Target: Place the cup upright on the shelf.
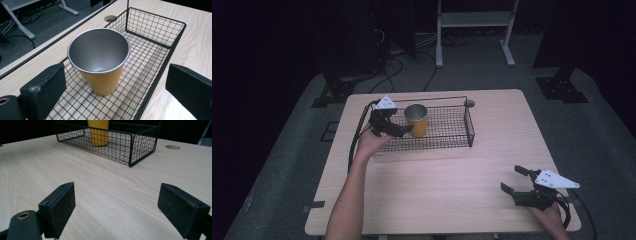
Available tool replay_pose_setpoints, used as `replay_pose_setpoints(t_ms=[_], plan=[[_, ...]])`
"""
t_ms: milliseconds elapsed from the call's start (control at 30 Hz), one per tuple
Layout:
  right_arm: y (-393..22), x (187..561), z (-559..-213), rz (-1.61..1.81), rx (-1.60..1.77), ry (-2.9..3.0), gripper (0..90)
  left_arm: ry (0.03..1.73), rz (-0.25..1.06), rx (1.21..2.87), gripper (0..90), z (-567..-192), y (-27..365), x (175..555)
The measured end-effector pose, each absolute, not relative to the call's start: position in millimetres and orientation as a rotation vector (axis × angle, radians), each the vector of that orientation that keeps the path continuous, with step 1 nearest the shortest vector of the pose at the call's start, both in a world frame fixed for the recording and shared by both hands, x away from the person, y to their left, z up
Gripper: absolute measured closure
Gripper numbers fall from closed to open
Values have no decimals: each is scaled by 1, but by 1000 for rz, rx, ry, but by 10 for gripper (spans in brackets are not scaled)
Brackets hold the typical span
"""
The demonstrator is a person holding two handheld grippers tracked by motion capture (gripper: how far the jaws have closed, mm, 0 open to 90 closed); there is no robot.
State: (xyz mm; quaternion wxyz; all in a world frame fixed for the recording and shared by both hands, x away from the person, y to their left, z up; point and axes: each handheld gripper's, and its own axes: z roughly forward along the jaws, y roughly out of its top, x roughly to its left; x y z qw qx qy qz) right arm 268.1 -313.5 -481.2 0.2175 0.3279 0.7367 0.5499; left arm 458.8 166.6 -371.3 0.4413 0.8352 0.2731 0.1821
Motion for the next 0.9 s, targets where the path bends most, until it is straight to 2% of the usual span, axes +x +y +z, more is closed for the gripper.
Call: replay_pose_setpoints(t_ms=[267,400,900], plan=[[-313,268,-481,1523,908,2041,136,670,417,2076,21,-372,168,451],[-313,268,-481,1522,908,2041,136,663,447,2049,21,-373,169,445],[-314,268,-481,1523,911,2040,136,676,427,2018,22,-384,183,424]])
